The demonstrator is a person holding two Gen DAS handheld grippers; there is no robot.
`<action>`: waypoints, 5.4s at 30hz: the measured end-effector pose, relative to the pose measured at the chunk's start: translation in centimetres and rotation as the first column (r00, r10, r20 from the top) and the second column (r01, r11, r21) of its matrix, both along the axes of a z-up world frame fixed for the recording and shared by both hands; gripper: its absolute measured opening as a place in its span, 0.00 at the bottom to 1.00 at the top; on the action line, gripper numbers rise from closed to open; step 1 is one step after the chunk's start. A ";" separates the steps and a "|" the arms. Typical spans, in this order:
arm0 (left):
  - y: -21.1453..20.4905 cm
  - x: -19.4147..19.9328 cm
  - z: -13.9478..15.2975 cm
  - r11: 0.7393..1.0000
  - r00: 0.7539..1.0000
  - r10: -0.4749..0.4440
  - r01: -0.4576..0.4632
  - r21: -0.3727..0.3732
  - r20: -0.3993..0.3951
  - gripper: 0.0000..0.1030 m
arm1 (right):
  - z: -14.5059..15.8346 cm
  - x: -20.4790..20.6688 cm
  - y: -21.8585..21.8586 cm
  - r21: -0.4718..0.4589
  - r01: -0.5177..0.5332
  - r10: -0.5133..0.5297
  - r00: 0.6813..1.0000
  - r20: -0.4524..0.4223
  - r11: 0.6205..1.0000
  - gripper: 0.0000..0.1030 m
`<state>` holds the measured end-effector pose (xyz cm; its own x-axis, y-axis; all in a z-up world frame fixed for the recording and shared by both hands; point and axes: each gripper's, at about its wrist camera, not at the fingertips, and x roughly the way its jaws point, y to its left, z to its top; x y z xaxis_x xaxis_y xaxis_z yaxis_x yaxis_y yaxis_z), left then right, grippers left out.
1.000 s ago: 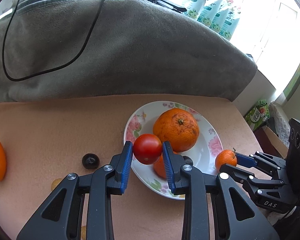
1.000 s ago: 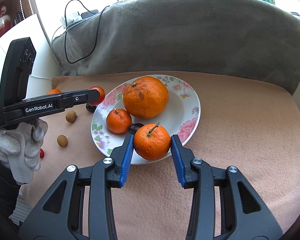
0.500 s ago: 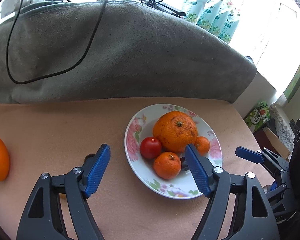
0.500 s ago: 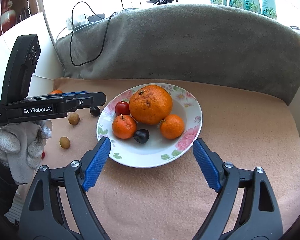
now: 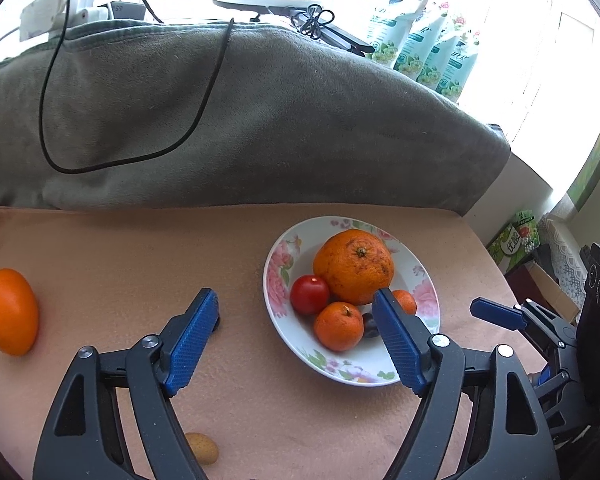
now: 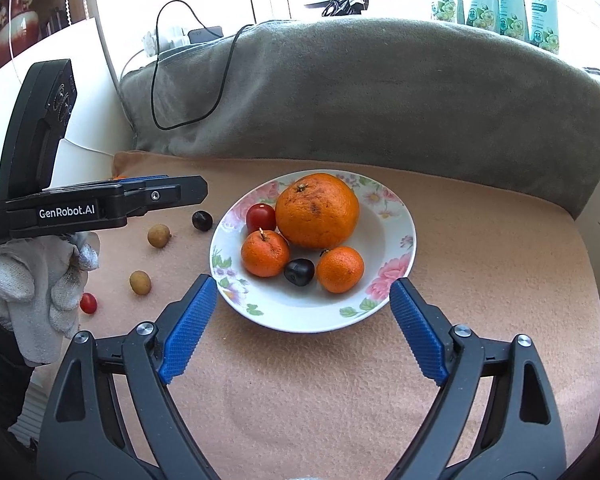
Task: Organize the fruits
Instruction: 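Move both grippers toward the large orange on the blanket, then close the right gripper on the large orange, then carry the large orange with the right gripper into the plate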
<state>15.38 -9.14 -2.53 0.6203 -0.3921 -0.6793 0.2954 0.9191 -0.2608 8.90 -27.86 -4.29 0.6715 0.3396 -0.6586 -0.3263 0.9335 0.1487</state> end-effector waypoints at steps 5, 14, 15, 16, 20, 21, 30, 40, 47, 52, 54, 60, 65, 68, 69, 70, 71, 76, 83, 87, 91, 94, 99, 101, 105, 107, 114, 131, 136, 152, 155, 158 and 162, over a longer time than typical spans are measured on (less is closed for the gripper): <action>1.2 -0.6 0.5 1.000 1.000 0.018 -0.017 -0.014 0.009 0.77 | 0.4 -0.4 0.4 0.005 -0.001 0.001 1.000 0.007 1.000 0.88; 4.2 -1.8 1.4 0.997 0.997 0.070 -0.069 -0.034 0.033 0.77 | 1.1 -0.7 1.7 0.023 -0.023 0.023 1.000 0.002 0.999 0.88; 4.6 -2.0 1.5 0.996 0.996 0.077 -0.075 -0.038 0.035 0.77 | 1.1 -0.7 1.9 0.025 -0.025 0.025 1.000 0.002 0.999 0.88; 5.0 -2.1 1.5 0.996 0.996 0.084 -0.082 -0.041 0.037 0.77 | 1.2 -0.8 2.1 0.028 -0.027 0.027 1.000 0.001 0.999 0.88; 6.6 -2.7 1.6 0.992 0.992 0.116 -0.114 -0.048 0.042 0.77 | 1.3 -0.7 2.9 0.045 -0.042 0.042 0.999 -0.006 0.998 0.88; 7.1 -2.8 1.6 0.991 0.992 0.123 -0.121 -0.050 0.042 0.77 | 1.3 -0.7 3.2 0.047 -0.046 0.047 0.999 -0.007 0.998 0.88; 11.4 -4.0 1.3 0.978 0.978 0.203 -0.200 -0.063 0.038 0.77 | 1.7 0.0 5.9 0.056 -0.095 0.096 0.995 -0.012 0.994 0.88; 16.4 -5.3 -0.1 0.955 0.957 0.290 -0.289 -0.073 0.012 0.77 | 1.6 2.0 10.2 0.070 -0.162 0.165 0.986 -0.034 0.984 0.88; 19.4 -5.5 -1.4 0.936 0.939 0.342 -0.343 -0.075 -0.017 0.77 | 1.2 4.6 13.0 0.127 -0.201 0.212 0.974 -0.081 0.971 0.88; 21.0 -5.3 -2.2 0.928 0.932 0.362 -0.363 -0.081 -0.031 0.77 | 0.9 6.5 15.2 0.155 -0.221 0.240 0.964 -0.115 0.963 0.88; 21.4 -5.1 -2.6 0.926 0.930 0.366 -0.368 -0.081 -0.040 0.77 | 0.9 7.1 16.3 0.158 -0.229 0.249 0.960 -0.125 0.961 0.88; 22.3 -4.1 -3.8 0.928 0.931 0.359 -0.364 -0.083 -0.067 0.77 | 0.2 8.8 19.8 0.169 -0.254 0.282 0.944 -0.173 0.952 0.88; 22.7 -3.3 -4.5 0.931 0.934 0.348 -0.354 -0.086 -0.081 0.77 | -0.4 10.1 22.2 0.180 -0.270 0.304 0.931 -0.204 0.946 0.88; 22.9 -2.7 -4.8 0.932 0.934 0.344 -0.352 -0.090 -0.093 0.77 | -0.7 10.9 23.5 0.198 -0.264 0.306 0.924 -0.228 0.944 0.88; 22.9 -2.5 -4.9 0.933 0.935 0.340 -0.348 -0.094 -0.099 0.77 | -0.8 11.3 23.9 0.211 -0.261 0.309 0.921 -0.238 0.942 0.88; 23.0 -2.3 -5.0 0.934 0.937 0.334 -0.344 -0.100 -0.103 0.77 | -0.9 11.6 24.2 0.223 -0.258 0.311 0.917 -0.248 0.940 0.88; 23.0 -2.2 -5.1 0.935 0.938 0.330 -0.340 -0.103 -0.106 0.77 | -1.1 11.9 24.6 0.235 -0.255 0.313 0.914 -0.257 0.938 0.88; 23.0 -1.4 -5.4 0.938 0.941 0.317 -0.329 -0.107 -0.115 0.77 | -2.0 13.2 26.3 0.274 -0.250 0.329 0.898 -0.293 0.928 0.88; 23.1 -0.1 -6.3 0.939 0.943 0.302 -0.320 -0.123 -0.141 0.77 | -3.3 15.0 28.2 0.328 -0.236 0.348 0.873 -0.341 0.915 0.88; 23.2 0.5 -6.7 0.938 0.944 0.293 -0.314 -0.144 -0.152 0.77 | -3.8 15.7 29.0 0.338 -0.230 0.350 0.867 -0.355 0.912 0.86; 23.5 0.9 -7.1 0.934 0.942 0.291 -0.317 -0.162 -0.165 0.76 | -4.7 16.5 29.6 0.354 -0.220 0.357 0.851 -0.385 0.909 0.78; 23.6 1.0 -7.3 0.934 0.942 0.291 -0.318 -0.163 -0.168 0.75 | -5.4 16.9 30.0 0.369 -0.210 0.359 0.841 -0.404 0.906 0.77; 23.6 1.2 -7.5 0.932 0.941 0.293 -0.321 -0.166 -0.171 0.69 | -6.1 17.1 30.2 0.406 -0.202 0.378 0.824 -0.422 0.892 0.71; 23.5 1.3 -7.4 0.934 0.943 0.287 -0.315 -0.169 -0.170 0.65 | -6.2 17.1 30.3 0.416 -0.201 0.383 0.823 -0.419 0.887 0.68; 23.0 1.4 -7.4 0.939 0.945 0.283 -0.308 -0.151 -0.165 0.60 | -6.2 16.7 30.6 0.442 -0.204 0.402 0.814 -0.418 0.873 0.60; 22.7 1.5 -7.4 0.940 0.945 0.285 -0.308 -0.146 -0.163 0.60 | -6.1 16.5 30.7 0.436 -0.207 0.399 0.820 -0.411 0.876 0.59; 22.4 -0.2 -6.5 0.941 0.945 0.289 -0.310 -0.139 -0.152 0.60 | -5.4 15.4 29.7 0.442 -0.209 0.398 0.828 -0.395 0.872 0.59; 17.1 -2.4 -2.8 0.964 0.971 0.225 -0.235 -0.128 -0.085 0.60 | -2.3 11.9 23.7 0.457 -0.175 0.347 0.879 -0.326 0.872 0.59; 14.7 -3.0 -1.8 0.973 0.980 0.190 -0.196 -0.123 -0.062 0.60 | -1.3 10.9 21.2 0.465 -0.151 0.317 0.898 -0.304 0.873 0.59; 5.0 -3.0 0.3 0.993 0.999 0.038 -0.040 -0.109 -0.023 0.60 | 0.8 7.9 10.9 0.487 -0.041 0.188 0.948 -0.256 0.872 0.59; 2.8 -2.8 0.6 0.994 1.000 0.005 -0.007 -0.107 -0.017 0.60 | 1.1 7.4 8.2 0.492 -0.017 0.159 0.955 -0.249 0.870 0.59; 0.6 -2.4 0.7 0.994 0.999 -0.029 0.027 -0.104 -0.017 0.60 | 1.3 7.0 5.4 0.493 0.007 0.131 0.960 -0.246 0.870 0.59; -2.2 -1.9 0.7 0.992 0.997 -0.070 0.068 -0.103 -0.022 0.60 | 1.2 6.7 2.4 0.494 0.042 0.094 0.964 -0.247 0.868 0.59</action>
